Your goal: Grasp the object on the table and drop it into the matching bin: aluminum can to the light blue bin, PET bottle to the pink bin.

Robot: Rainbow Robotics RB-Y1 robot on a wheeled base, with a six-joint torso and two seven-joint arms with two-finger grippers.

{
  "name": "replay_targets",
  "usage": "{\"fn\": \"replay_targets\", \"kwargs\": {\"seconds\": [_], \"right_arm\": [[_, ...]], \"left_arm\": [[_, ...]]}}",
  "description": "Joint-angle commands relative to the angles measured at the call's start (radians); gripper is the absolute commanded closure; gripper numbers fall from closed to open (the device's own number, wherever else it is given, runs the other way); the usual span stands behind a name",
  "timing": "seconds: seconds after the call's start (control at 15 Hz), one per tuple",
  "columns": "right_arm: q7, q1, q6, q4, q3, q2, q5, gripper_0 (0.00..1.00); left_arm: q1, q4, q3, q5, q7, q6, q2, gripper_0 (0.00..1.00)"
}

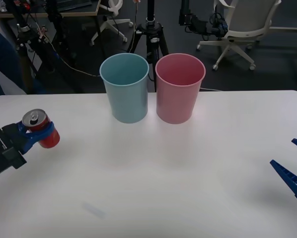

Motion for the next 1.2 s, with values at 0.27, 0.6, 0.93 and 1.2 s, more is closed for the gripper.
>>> {"fn": "replay_targets", "kwargs": {"seconds": [0.27, 0.6, 0.93, 1.2], "right_arm": [[0.000, 0.000, 0.000, 0.000, 0.000, 0.000, 0.000, 0.00], [0.000, 0.000, 0.000, 0.000, 0.000, 0.000, 0.000, 0.00], [0.000, 0.000, 0.000, 0.000, 0.000, 0.000, 0.000, 0.00], [0.000, 0.000, 0.000, 0.000, 0.000, 0.000, 0.000, 0.00]], "left_arm": [[-0.140, -0.046, -0.086, 0.000, 0.183, 0.098, 0.145, 1.00], [-0.258, -0.147, -0.170, 0.000, 0.348, 0.266, 0.293, 1.00], [-0.620, -0.001, -0.437, 0.018, 0.387, 0.355, 0.341, 1.00], [-0.861, 0.192, -0.604, 0.052, 0.388, 0.377, 0.318, 1.00]]}}
